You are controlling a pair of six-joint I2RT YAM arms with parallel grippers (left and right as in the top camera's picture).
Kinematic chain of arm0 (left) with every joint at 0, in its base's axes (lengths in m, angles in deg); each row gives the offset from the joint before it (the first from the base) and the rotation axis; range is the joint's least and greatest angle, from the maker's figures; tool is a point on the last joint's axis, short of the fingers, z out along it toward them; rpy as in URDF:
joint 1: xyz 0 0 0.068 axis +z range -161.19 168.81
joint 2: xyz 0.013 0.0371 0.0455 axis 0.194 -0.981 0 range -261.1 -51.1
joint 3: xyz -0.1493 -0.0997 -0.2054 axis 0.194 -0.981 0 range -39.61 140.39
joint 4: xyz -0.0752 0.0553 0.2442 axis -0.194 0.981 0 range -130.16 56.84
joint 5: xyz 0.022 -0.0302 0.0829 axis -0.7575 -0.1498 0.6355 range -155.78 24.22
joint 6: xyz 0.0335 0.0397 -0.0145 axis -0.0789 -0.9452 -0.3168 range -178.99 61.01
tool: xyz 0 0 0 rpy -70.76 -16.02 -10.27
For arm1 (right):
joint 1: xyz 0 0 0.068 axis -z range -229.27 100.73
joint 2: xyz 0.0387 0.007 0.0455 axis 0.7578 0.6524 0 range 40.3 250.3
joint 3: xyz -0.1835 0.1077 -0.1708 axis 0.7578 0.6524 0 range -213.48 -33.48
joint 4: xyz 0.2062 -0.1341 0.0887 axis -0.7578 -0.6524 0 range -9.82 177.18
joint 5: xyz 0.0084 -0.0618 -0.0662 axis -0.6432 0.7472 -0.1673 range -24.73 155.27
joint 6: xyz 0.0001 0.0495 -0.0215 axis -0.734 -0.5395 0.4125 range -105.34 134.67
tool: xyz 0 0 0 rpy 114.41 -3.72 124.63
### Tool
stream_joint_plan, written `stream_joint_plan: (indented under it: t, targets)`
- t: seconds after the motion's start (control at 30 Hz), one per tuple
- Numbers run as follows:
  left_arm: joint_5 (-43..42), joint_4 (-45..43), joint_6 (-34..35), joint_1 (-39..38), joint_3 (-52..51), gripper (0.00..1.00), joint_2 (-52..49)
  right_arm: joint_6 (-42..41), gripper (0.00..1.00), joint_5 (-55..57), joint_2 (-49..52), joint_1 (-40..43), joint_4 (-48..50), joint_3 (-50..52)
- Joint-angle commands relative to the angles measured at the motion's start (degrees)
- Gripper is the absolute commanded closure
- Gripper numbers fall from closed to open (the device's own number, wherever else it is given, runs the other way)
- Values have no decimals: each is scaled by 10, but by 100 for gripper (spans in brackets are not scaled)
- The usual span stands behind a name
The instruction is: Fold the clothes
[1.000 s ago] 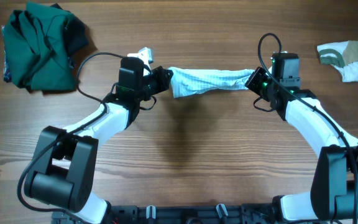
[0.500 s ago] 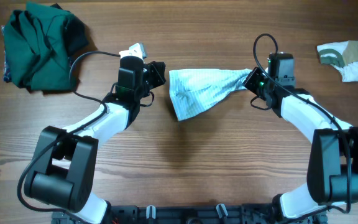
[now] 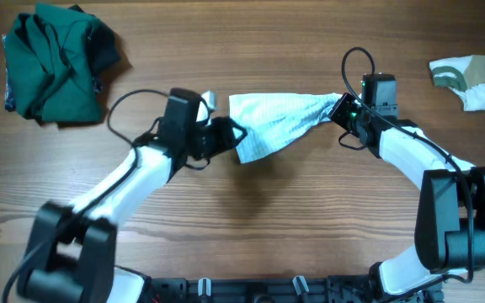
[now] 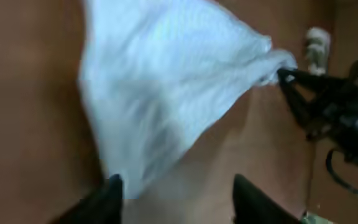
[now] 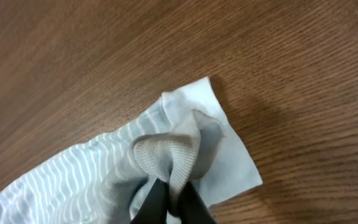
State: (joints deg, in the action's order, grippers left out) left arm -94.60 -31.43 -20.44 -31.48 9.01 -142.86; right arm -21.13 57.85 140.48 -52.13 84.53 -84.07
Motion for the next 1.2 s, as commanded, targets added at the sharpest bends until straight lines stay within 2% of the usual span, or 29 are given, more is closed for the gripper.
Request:
stream_joint_plan:
  t: [0.0,0.07,0.17,0.4,0.6,0.73,0.97,1.17]
  targets:
    - [44,106,-3,6,3,32,68,-2,96,3,6,-2,2,2]
    - [38,143,17,-5,2,27,70,-2,96,3,6,-2,2,2]
    - [44,134,45,-32,1,22,53,-2,96,3,6,-2,2,2]
    - [44,82,114,-71,1,22,-12,-2,95,-3,6,-2,-4,2]
    - [77,73,111,-73,1,23,-37,-2,96,-3,6,-2,-7,2]
    - [75,24,110,-73,1,23,-63,-2,96,-3,6,-2,-8,2]
    - [64,-5,110,-73,1,25,-93,-2,96,-5,6,-2,-9,2]
    - [64,-28,99,-75,1,35,-93,-2,96,-14,6,-2,-9,2]
